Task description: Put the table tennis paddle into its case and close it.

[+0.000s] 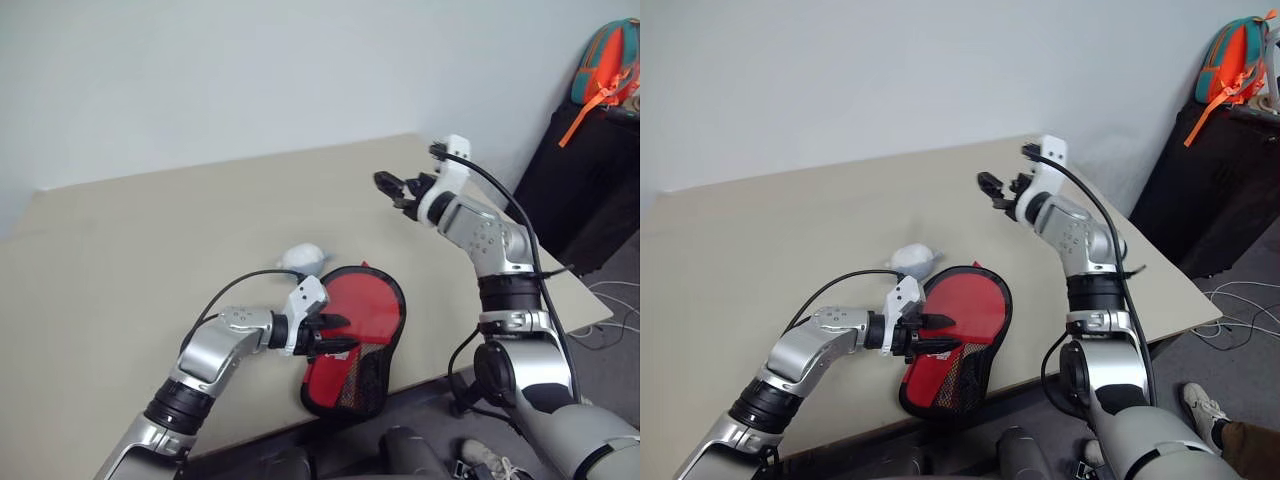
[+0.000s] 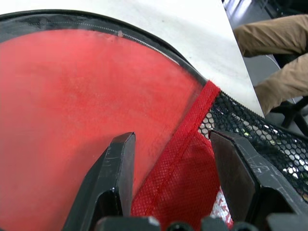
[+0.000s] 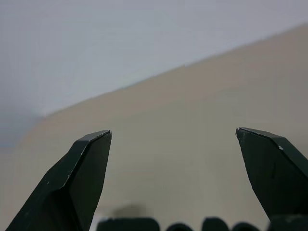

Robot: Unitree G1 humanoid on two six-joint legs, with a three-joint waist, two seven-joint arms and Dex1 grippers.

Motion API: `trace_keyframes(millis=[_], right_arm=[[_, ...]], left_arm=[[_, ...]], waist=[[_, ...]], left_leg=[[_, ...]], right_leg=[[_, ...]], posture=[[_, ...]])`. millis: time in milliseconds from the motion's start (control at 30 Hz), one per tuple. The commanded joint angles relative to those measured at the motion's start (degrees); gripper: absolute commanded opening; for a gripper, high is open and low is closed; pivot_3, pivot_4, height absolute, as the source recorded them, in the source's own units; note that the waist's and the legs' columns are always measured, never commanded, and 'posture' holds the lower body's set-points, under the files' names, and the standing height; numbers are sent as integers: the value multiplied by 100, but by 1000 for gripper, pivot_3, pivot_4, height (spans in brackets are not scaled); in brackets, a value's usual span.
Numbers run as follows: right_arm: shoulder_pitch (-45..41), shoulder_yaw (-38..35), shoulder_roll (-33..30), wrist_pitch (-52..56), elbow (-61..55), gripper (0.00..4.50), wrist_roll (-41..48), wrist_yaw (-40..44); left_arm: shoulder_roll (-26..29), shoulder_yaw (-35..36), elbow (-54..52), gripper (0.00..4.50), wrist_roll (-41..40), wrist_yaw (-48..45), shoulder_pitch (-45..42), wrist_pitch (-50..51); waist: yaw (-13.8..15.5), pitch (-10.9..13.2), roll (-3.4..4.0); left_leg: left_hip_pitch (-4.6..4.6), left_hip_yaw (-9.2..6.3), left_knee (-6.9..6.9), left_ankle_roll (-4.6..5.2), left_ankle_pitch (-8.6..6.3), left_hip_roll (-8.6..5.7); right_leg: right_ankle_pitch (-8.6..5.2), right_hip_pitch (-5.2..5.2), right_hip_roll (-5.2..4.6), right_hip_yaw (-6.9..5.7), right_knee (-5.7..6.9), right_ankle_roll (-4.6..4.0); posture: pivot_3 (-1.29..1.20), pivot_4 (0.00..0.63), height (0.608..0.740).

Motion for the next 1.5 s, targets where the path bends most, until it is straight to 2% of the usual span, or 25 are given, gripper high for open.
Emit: trace_keyframes(millis=[33,167,400,567,833,1233,1333,1500], right_arm=[[-349,231,49,-154,343,4500,-139,400],[-510,376,217,-138,765,4500,-189,676],[-484,638,423,171,882,4500,-177,1411],[-688,729,631,51,1522,4500,-365,1610],[-1230,843,1156,-1043,3396,4500,-1070,1393],[-1425,840,1584,-1819,4355,4500,-1727,1207],[-1446,805,1635,-1858,4387,3905,-1791,1182],[-1449,854,1691,-1862,4348,2206,-1883,1360]], left_arm=[[-56,-319,502,2521,467,175,140,-245],[-125,-338,674,2521,713,270,155,-711],[-205,-250,758,2521,752,292,212,-835],[-253,-282,904,2521,859,313,154,-885],[-355,-234,1074,2521,938,390,88,-983],[-365,-84,1011,2521,964,600,151,-961],[-360,-62,979,2563,955,637,182,-940],[-371,-41,936,2563,942,670,223,-909]], waist=[[7,-1,-1],[-6,-3,-2],[-10,-4,0],[-6,-8,-5],[-15,-16,-9],[-45,-24,-14],[-56,-25,-14],[-59,-28,-13]], left_leg=[[0,-1,1,0,0,-1],[0,-4,2,0,0,-3],[1,-6,2,0,0,-2],[2,-7,2,0,0,-2],[6,-8,0,0,0,-3],[6,-17,-1,-1,0,-2],[6,-19,-1,-1,0,-2],[7,-27,-3,0,0,-2]], right_leg=[[0,1,0,0,-1,0],[0,2,1,0,2,1],[1,0,3,0,6,2],[1,2,3,0,6,2],[2,3,4,-1,8,3],[5,2,6,-4,11,9],[5,2,6,-4,11,9],[5,2,9,-8,12,8]], posture=[[0,0,740],[0,0,740],[0,0,740],[0,0,740],[0,0,740],[0,0,740],[0,0,740],[0,0,740]])
